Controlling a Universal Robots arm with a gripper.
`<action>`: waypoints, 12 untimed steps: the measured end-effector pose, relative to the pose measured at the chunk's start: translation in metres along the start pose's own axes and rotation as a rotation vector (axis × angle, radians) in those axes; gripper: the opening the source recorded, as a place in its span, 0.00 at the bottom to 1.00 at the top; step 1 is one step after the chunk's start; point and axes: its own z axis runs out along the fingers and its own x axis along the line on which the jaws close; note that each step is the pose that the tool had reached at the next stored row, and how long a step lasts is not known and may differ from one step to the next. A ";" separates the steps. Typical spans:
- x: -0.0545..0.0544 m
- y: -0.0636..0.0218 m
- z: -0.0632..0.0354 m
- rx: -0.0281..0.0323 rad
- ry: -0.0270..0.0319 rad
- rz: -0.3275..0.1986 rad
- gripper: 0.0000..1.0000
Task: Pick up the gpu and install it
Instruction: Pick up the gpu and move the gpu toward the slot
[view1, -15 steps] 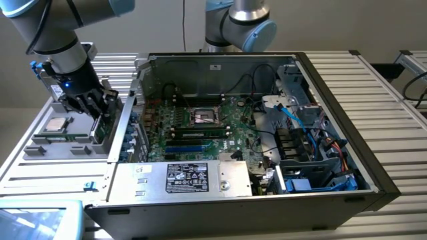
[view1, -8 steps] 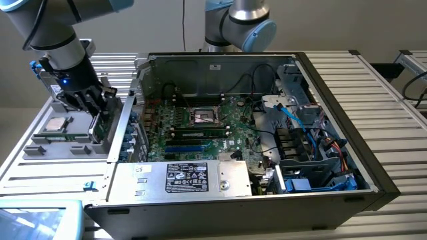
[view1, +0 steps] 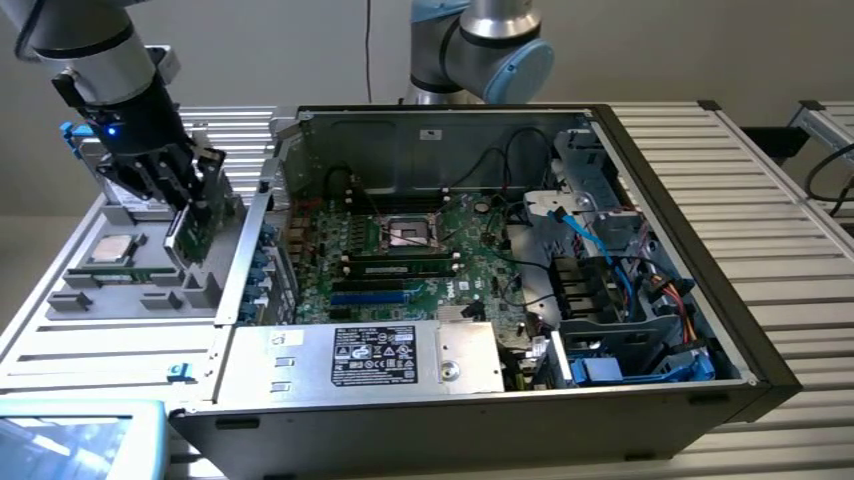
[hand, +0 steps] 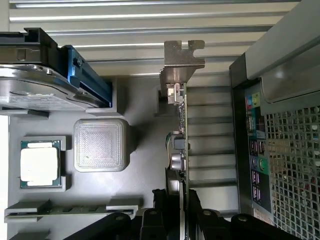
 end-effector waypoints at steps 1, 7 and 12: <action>0.000 0.0003 -0.0045 0.0000 0.0000 0.000 0.28; -0.001 0.0019 -0.0315 0.0001 0.0028 0.000 0.28; -0.002 0.0033 -0.0541 0.0001 0.0036 0.000 0.28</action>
